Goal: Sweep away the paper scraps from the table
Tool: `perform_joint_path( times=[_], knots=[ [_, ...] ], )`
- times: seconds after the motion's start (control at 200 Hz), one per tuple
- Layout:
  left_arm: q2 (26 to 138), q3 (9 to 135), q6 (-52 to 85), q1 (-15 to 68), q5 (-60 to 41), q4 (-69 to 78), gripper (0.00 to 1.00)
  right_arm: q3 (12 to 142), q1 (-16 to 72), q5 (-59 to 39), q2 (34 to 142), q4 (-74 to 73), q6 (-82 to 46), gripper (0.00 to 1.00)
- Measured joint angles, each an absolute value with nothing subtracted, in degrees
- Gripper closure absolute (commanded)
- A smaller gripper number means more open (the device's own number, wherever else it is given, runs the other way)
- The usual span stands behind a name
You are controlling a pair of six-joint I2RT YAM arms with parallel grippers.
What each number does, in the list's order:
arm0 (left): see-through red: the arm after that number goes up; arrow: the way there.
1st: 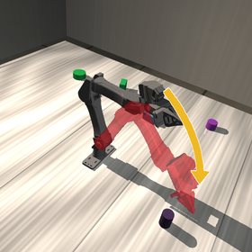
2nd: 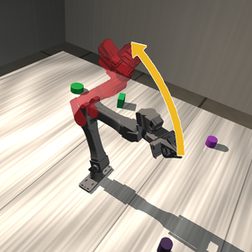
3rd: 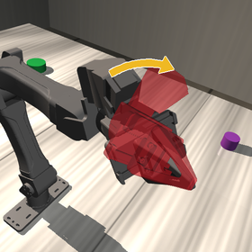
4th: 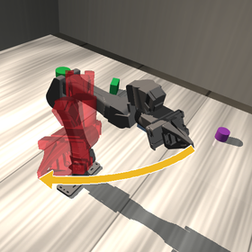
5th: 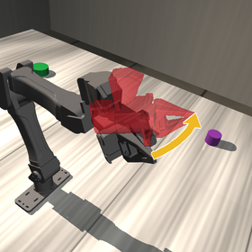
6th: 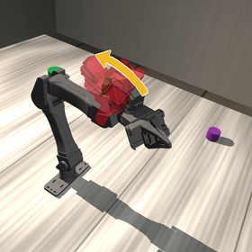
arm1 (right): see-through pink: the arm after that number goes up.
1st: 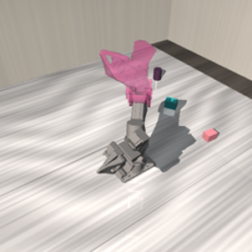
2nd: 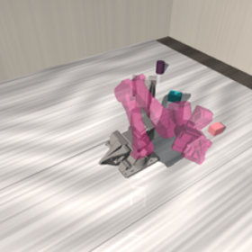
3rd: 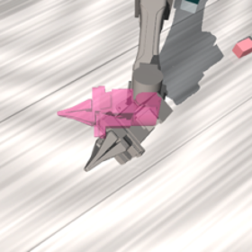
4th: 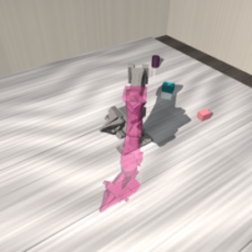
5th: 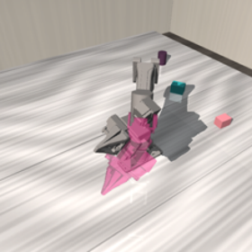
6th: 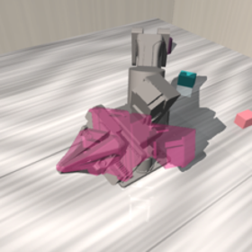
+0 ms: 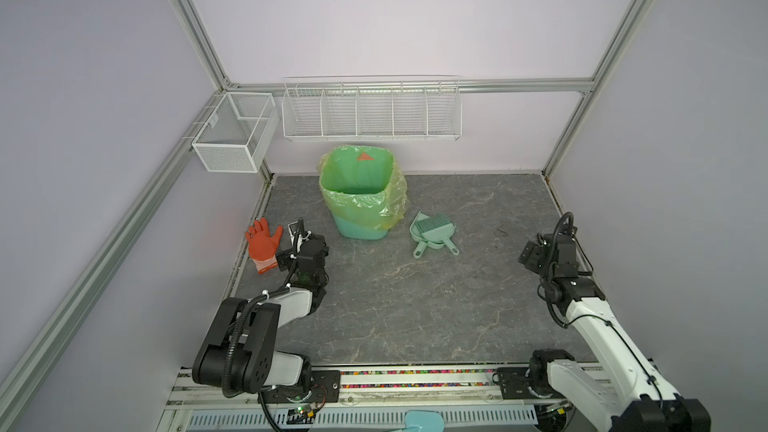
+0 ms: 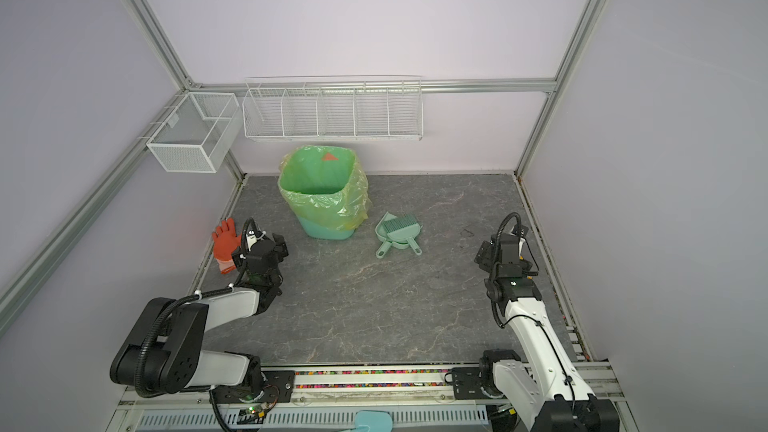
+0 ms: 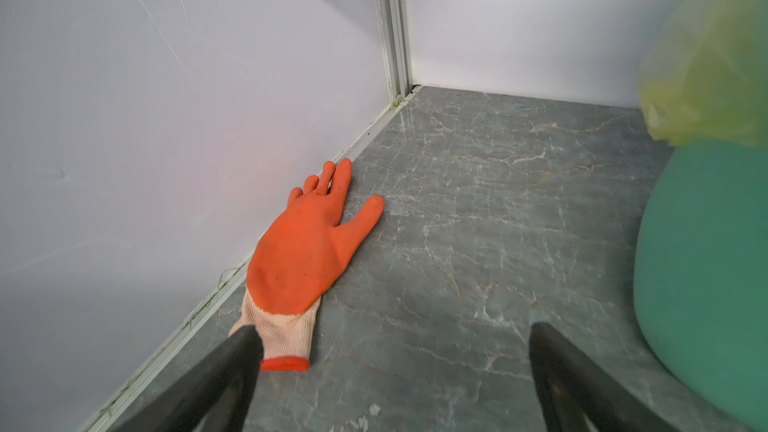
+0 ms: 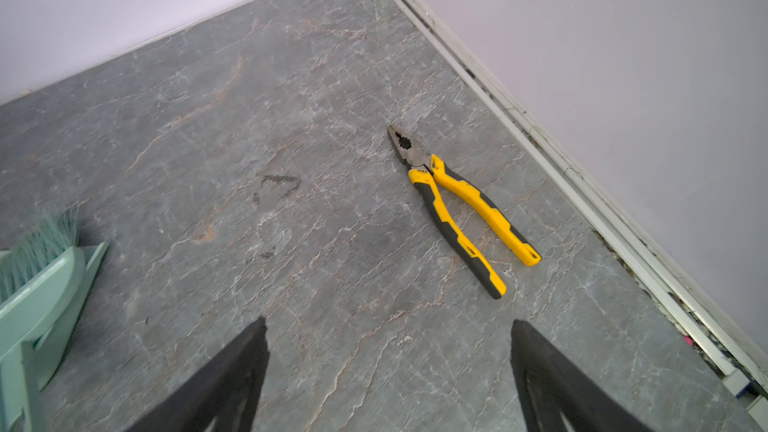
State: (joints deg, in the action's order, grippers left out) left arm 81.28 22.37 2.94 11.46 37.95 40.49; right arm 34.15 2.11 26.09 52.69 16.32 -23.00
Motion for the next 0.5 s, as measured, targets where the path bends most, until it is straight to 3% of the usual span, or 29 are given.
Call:
perform_joint_path(
  times=[0.5],
  knots=[
    [89.3, 21.7, 2.7, 6.7, 26.0, 51.2, 0.00, 26.8, 1.6, 35.0, 51.6, 5.5, -21.4, 0.08]
  ],
)
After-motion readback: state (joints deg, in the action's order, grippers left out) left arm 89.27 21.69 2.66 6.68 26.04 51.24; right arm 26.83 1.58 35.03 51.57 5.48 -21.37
